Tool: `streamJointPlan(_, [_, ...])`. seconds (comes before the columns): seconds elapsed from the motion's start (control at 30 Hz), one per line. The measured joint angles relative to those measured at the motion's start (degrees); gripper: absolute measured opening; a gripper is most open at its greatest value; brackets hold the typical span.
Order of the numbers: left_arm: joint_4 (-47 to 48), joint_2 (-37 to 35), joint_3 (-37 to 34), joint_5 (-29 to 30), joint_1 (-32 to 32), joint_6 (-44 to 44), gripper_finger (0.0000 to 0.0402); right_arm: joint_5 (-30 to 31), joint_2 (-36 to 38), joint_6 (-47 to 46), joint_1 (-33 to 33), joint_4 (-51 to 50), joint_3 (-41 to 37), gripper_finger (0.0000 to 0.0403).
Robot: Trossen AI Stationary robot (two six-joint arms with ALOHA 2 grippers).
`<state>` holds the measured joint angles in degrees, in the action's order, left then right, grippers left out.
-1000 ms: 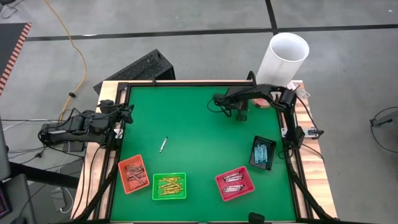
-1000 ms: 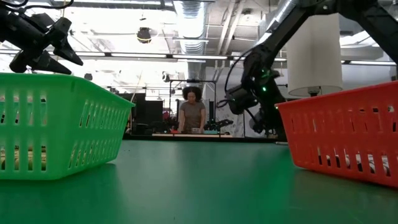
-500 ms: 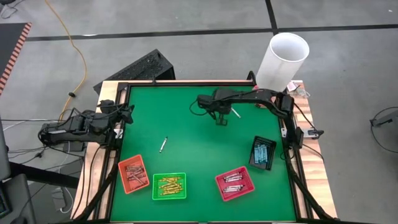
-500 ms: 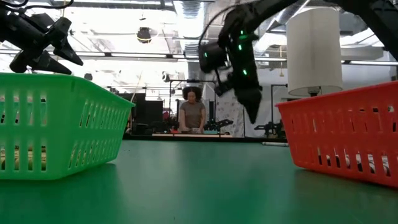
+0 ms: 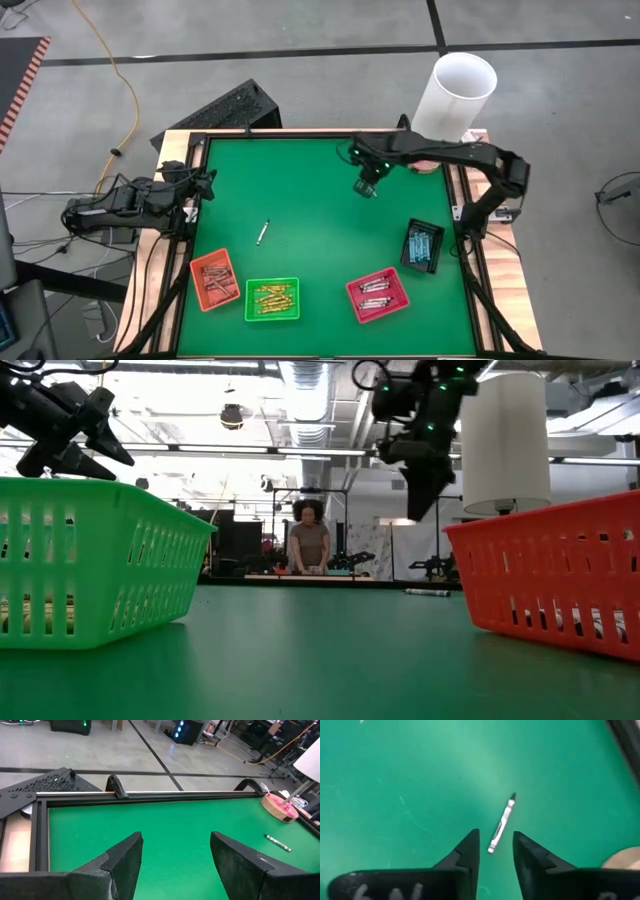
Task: Sort crayons
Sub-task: Put the black crayon into the red bin
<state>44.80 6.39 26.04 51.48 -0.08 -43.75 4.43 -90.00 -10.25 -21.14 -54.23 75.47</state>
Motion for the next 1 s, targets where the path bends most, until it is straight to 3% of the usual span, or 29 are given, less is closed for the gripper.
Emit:
streamJointPlan(0.17, [-0.01, 0.0, 0.0, 0.02, 0.02, 0.0, 0.0223, 0.0, 2.76, -2.53, 0.14, 9.23, -10.36, 0.0139])
streamJointPlan(0.3, [-0.02, 0.0, 0.0, 0.04, 0.0, 0.0, 0.0223, 0.04, 0.88, -2.64, 0.1, 15.84, -13.76, 0.0146])
streamJointPlan(0.7, [-0.03, 0.0, 0.0, 0.17, 0.01, -0.02, 0.0223, -0.36, -11.39, 1.39, -1.54, 17.29, -10.96, 0.0146])
streamJointPlan(1.0, [-0.04, 0.0, 0.0, 0.19, 0.02, -0.02, 0.0223, -2.97, -13.61, 1.86, -1.54, 18.12, -9.32, 0.0147])
